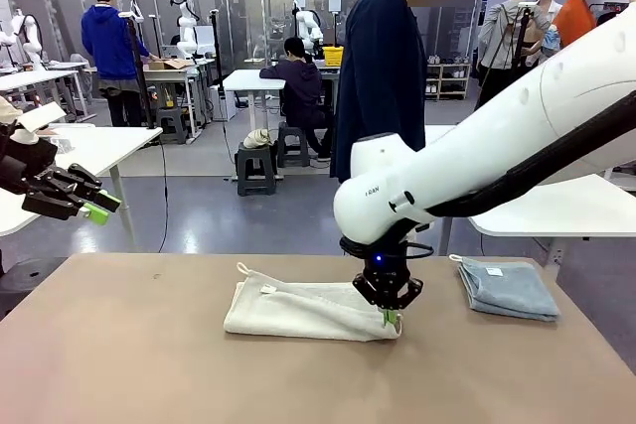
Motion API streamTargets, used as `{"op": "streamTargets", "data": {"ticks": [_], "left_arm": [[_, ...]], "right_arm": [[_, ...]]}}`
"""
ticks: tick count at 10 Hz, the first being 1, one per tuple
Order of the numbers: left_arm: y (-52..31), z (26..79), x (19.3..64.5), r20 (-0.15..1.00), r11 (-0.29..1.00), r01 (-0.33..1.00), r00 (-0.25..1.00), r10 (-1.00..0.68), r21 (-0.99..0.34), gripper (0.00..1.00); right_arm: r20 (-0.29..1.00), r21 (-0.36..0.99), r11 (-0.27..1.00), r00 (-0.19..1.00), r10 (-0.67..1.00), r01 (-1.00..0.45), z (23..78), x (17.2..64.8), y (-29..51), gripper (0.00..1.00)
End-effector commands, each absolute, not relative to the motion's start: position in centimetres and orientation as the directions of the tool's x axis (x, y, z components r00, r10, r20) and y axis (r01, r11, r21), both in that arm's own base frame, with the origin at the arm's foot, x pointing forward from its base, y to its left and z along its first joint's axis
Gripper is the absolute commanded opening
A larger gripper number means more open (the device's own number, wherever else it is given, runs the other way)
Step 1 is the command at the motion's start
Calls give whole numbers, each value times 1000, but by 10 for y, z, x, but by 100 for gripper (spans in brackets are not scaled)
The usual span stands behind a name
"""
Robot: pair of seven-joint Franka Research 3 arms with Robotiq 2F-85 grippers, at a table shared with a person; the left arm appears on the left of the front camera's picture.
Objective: Fold the towels and place them in the basket.
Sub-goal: When a person lays out a Towel with hook on the table, fold it in half twice.
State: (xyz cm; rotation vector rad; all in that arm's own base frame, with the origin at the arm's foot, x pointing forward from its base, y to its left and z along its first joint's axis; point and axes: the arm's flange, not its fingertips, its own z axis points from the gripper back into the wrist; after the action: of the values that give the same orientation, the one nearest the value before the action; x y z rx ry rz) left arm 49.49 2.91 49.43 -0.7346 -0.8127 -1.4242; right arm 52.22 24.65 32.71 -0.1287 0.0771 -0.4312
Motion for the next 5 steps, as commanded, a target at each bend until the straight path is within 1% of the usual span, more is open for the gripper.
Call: {"op": "streamTargets", "data": {"ticks": [1, 5], "left_arm": [[30, 495, 494, 839, 21, 999, -27, -544, 45, 47], [30, 495, 494, 839, 21, 999, -27, -544, 45, 47]], "right_arm": [[-17, -84, 916, 919, -394, 391, 319, 532, 241, 0], [223, -41, 961, 940, -258, 274, 324, 541, 243, 0]]}}
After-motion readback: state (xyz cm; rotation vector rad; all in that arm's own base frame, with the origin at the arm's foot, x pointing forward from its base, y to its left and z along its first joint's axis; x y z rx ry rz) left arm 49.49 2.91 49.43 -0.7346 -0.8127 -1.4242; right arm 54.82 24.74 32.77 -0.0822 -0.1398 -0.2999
